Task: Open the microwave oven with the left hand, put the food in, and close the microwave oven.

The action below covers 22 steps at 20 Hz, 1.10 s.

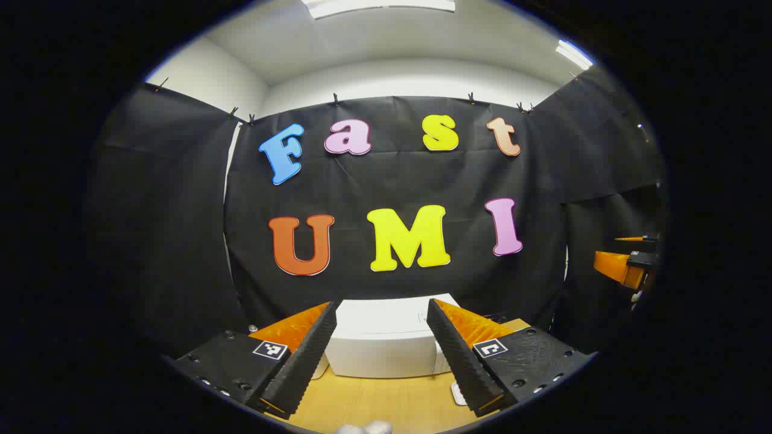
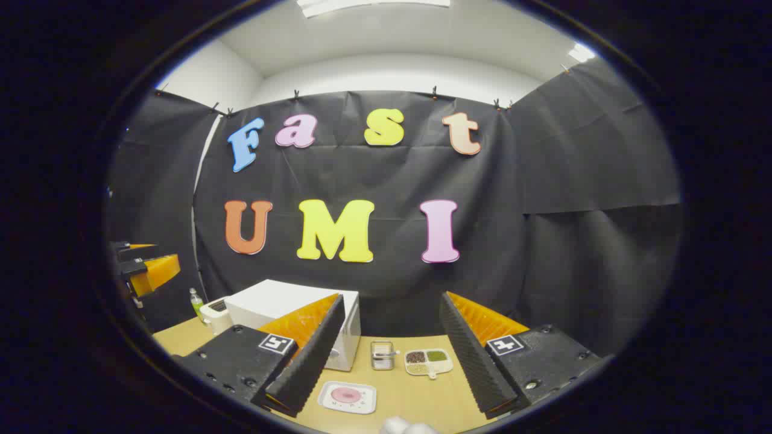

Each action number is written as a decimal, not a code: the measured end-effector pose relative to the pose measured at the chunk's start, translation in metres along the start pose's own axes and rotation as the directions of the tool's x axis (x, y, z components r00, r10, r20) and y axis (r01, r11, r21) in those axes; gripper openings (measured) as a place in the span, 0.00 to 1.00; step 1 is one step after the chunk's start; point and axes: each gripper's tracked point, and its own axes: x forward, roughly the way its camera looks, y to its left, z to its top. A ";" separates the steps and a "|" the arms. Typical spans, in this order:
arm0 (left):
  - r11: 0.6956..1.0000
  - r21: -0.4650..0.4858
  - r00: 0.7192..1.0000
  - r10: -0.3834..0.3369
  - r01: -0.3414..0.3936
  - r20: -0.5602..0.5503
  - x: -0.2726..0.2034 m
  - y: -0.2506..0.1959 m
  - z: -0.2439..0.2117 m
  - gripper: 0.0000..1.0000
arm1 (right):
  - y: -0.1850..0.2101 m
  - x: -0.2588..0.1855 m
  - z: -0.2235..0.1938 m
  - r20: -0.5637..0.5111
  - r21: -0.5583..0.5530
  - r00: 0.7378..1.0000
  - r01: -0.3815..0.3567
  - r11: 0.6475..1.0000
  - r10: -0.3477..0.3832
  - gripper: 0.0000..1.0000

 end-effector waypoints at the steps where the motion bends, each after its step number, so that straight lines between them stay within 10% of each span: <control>1: 1.000 -0.004 1.000 -0.003 0.003 -0.002 0.003 0.001 -0.002 0.96 | 0.000 0.001 -0.001 -0.002 0.002 1.000 0.002 1.000 -0.002 1.00; 22: 1.000 -0.015 1.000 -0.004 0.004 -0.022 0.028 -0.016 -0.044 0.96 | -0.011 0.007 0.008 0.030 -0.059 1.000 0.009 0.998 -0.007 1.00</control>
